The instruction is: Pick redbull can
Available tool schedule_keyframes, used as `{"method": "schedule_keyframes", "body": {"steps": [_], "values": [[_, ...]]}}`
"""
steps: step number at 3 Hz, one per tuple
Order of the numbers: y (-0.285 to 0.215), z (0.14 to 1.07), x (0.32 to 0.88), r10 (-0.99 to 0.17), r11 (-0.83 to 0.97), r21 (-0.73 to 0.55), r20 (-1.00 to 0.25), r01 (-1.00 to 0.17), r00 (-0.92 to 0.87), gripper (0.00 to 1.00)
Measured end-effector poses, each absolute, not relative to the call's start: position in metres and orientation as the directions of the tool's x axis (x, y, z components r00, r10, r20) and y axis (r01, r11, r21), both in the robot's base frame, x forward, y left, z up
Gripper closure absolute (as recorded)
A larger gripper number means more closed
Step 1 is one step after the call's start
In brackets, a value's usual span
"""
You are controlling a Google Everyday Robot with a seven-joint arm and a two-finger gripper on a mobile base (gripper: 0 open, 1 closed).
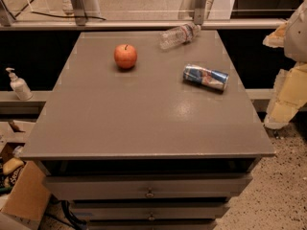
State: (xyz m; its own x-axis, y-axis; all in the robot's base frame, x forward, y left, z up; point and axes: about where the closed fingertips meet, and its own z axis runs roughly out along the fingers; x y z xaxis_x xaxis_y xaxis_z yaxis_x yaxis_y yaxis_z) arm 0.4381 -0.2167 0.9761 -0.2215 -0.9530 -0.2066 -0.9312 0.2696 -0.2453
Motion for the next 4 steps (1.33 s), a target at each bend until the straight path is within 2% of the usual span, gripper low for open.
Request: {"method": "schedule_keyframes", "body": {"steps": [2,4], "values": [[-0.207,0.974,0.445,-0.959,0.226,-0.260,-0.228,-0.939,-0.167,0.00],[-0.164,0.927,0.508,-0.962,0.157,-0.287,-0.262,-0.945,-0.081,0.00]]}}
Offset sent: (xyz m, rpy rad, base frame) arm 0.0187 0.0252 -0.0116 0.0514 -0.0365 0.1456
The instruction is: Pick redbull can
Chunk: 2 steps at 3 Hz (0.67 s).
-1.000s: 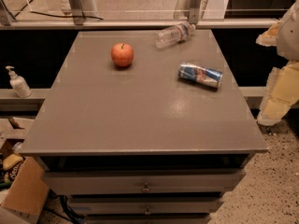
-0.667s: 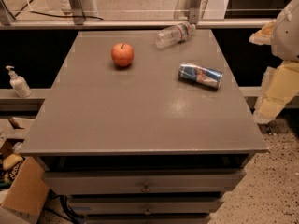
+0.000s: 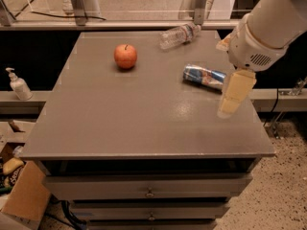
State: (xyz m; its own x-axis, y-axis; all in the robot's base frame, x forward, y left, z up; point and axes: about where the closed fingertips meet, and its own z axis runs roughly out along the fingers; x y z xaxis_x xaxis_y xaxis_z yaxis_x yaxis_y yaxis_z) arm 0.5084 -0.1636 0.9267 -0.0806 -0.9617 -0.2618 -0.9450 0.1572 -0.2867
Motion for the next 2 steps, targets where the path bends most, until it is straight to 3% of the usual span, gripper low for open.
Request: {"method": "schedule_keyframes", "body": {"steps": [2], "values": [[-0.160,0.890,0.593,-0.962,0.218,-0.341,-0.235,-0.914,-0.141,0.00]]}}
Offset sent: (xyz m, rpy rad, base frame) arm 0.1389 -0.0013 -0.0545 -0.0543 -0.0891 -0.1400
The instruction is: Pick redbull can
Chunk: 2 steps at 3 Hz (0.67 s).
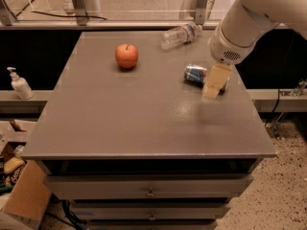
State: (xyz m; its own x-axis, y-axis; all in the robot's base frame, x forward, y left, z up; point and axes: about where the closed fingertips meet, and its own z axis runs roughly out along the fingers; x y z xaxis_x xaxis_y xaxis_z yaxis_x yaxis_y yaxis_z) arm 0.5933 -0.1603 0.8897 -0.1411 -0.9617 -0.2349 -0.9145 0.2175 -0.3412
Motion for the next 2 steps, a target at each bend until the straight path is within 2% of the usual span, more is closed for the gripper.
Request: {"method": "schedule_keyframes", "body": {"steps": [2], "values": [[-0.171,0.856,0.641,-0.962,0.258,-0.343,-0.175,-0.903,-0.208,0.00]]}}
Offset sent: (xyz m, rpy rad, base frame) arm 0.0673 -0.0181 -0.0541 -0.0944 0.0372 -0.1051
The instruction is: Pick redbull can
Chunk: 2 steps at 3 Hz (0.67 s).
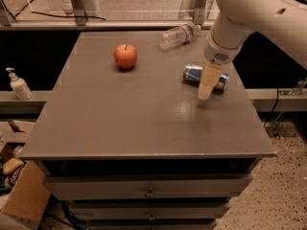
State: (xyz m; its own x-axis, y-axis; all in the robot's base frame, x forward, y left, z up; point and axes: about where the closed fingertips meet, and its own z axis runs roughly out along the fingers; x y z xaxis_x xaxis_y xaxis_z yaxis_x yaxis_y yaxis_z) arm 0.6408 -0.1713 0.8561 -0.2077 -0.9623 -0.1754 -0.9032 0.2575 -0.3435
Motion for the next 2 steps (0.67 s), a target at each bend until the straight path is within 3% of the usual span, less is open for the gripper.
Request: {"method": "schedule_keyframes", "body": {"steps": [1,2], "values": [[-0.1799,0.8402,0.6492,-0.961,0.271,-0.326,-0.141,-0.906,-0.237,0.00],[-0.1848,0.8353,0.6504,-0.961,0.276,-0.303,-0.105,-0.912,-0.255,0.18]]}}
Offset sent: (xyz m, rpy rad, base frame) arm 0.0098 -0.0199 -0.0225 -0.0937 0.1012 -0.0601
